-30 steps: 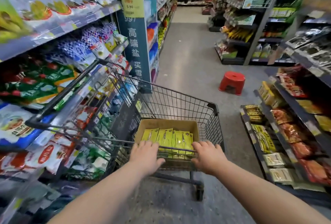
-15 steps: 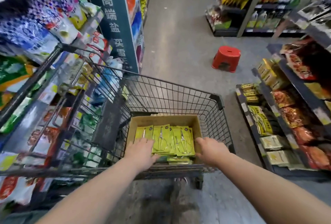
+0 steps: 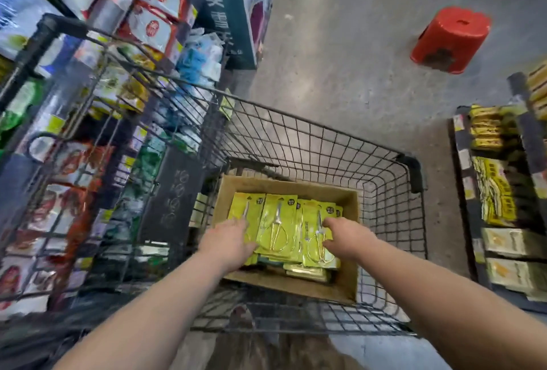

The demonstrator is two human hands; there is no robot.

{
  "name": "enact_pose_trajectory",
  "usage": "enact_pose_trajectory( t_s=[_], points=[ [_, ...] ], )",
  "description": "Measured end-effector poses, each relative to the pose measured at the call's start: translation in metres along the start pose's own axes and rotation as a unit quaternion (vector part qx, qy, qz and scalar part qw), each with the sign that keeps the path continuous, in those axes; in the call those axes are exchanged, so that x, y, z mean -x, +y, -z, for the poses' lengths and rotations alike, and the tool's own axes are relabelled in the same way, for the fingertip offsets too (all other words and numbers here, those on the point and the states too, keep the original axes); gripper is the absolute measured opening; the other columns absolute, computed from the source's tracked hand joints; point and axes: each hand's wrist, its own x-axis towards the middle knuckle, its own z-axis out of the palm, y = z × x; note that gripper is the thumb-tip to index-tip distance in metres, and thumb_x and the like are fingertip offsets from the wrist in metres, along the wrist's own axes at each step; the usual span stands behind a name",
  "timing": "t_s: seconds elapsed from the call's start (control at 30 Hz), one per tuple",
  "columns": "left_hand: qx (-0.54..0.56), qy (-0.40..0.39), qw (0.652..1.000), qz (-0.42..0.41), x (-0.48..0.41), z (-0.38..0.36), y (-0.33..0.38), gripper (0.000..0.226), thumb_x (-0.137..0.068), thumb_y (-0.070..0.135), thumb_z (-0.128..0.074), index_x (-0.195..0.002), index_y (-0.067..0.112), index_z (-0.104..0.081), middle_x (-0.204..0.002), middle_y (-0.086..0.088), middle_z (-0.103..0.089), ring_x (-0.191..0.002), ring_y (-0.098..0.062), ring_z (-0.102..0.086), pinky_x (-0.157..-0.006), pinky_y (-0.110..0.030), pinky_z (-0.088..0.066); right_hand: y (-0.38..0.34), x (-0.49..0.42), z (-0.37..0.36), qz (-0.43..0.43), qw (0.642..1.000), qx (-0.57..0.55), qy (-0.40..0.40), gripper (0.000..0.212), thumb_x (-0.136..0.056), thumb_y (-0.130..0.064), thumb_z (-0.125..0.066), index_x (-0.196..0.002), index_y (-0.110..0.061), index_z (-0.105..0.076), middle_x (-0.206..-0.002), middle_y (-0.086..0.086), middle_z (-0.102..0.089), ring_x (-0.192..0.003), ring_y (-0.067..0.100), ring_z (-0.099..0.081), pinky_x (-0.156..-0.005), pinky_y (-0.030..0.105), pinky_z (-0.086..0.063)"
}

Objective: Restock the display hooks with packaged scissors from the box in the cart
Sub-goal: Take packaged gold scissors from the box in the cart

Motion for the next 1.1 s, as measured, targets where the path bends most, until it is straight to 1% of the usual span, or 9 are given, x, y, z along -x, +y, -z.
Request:
enact_pose_trajectory(
  t_s=[0.13,0.27,0.53,0.63,0.73,0.83,0.9,1.0,1.1],
  points=[
    [0.011,-0.034,0.999,-0.004,-0.029,-0.018,0.002,0.052,-0.091,0.048,-0.049,-0.135,0.020,-0.044,-0.139,-0.007,-0.047,-0.127,-0.028,-0.047,-0.101,-0.042,-0.043,-0.007,-0.035,-0.010,-0.002,0.999,-0.031,-0.022,0.053,-0.092,-0.030,-0.050,-0.142,-0.019,-0.036,-0.141,0.009,-0.047,-0.126,0.027,-0.049,-0.102,0.041,-0.045],
    [0.037,-0.069,0.997,-0.005,-0.063,-0.041,-0.002,0.052,-0.092,0.044,-0.052,-0.137,0.020,-0.043,-0.145,-0.006,-0.042,-0.131,-0.028,-0.043,-0.106,-0.048,-0.038,-0.021,-0.071,-0.033,-0.025,0.993,-0.108,-0.035,0.052,-0.091,-0.026,-0.053,-0.141,-0.020,-0.038,-0.136,0.007,-0.052,-0.114,0.026,-0.057,-0.093,0.038,-0.051],
    [0.143,-0.097,0.985,0.020,-0.115,-0.091,-0.020,0.055,-0.091,0.038,-0.058,-0.139,0.016,-0.042,-0.146,-0.010,-0.039,-0.131,-0.029,-0.043,-0.107,-0.040,-0.039,-0.040,-0.137,-0.085,-0.103,0.972,-0.210,-0.039,0.061,-0.089,-0.024,-0.057,-0.144,-0.016,-0.031,-0.141,0.011,-0.047,-0.121,0.030,-0.052,-0.096,0.035,-0.044],
    [0.179,-0.098,0.978,0.037,-0.128,-0.105,-0.028,0.053,-0.091,0.035,-0.059,-0.139,0.017,-0.043,-0.144,-0.008,-0.043,-0.129,-0.027,-0.045,-0.106,-0.038,-0.040,-0.043,-0.155,-0.094,-0.155,0.951,-0.266,-0.018,0.059,-0.089,-0.025,-0.057,-0.141,-0.012,-0.032,-0.135,0.013,-0.051,-0.115,0.031,-0.056,-0.092,0.035,-0.046],
    [0.219,-0.098,0.969,0.056,-0.140,-0.112,-0.031,0.049,-0.092,0.033,-0.058,-0.137,0.019,-0.046,-0.141,-0.006,-0.047,-0.124,-0.026,-0.050,-0.102,-0.038,-0.044,-0.045,-0.168,-0.100,-0.198,0.934,-0.297,-0.003,0.056,-0.088,-0.033,-0.059,-0.135,-0.011,-0.038,-0.127,0.011,-0.056,-0.106,0.031,-0.060,-0.081,0.034,-0.048],
    [0.237,-0.100,0.964,0.064,-0.147,-0.114,-0.028,0.049,-0.092,0.033,-0.058,-0.137,0.020,-0.045,-0.139,-0.005,-0.049,-0.119,-0.025,-0.053,-0.099,-0.038,-0.046,-0.047,-0.178,-0.103,-0.220,0.921,-0.320,0.008,0.056,-0.086,-0.035,-0.063,-0.132,-0.011,-0.042,-0.127,0.011,-0.057,-0.109,0.032,-0.058,-0.087,0.038,-0.050],
    [0.253,-0.099,0.960,0.066,-0.150,-0.113,-0.023,0.049,-0.092,0.033,-0.058,-0.137,0.020,-0.045,-0.138,-0.004,-0.051,-0.116,-0.026,-0.055,-0.096,-0.037,-0.048,-0.048,-0.179,-0.102,-0.223,0.909,-0.352,0.006,0.056,-0.087,-0.031,-0.064,-0.134,-0.009,-0.043,-0.130,0.012,-0.055,-0.112,0.031,-0.057,-0.089,0.037,-0.047],
    [0.261,-0.103,0.958,0.059,-0.152,-0.111,-0.016,0.049,-0.092,0.031,-0.058,-0.138,0.018,-0.045,-0.138,-0.004,-0.051,-0.115,-0.025,-0.055,-0.093,-0.032,-0.045,-0.043,-0.174,-0.103,-0.221,0.873,-0.434,0.021,0.045,-0.089,-0.022,-0.061,-0.127,-0.002,-0.051,-0.124,0.017,-0.058,-0.109,0.033,-0.059,-0.089,0.038,-0.049],
    [0.262,-0.115,0.957,0.056,-0.154,-0.108,-0.006,0.052,-0.093,0.029,-0.057,-0.141,0.017,-0.042,-0.141,-0.006,-0.047,-0.124,-0.027,-0.049,-0.101,-0.034,-0.041,-0.024,-0.157,-0.105,-0.241,0.831,-0.499,0.050,0.031,-0.089,-0.020,-0.057,-0.113,-0.002,-0.058,-0.106,0.017,-0.063,-0.092,0.031,-0.061,-0.075,0.037,-0.050]
  ],
)
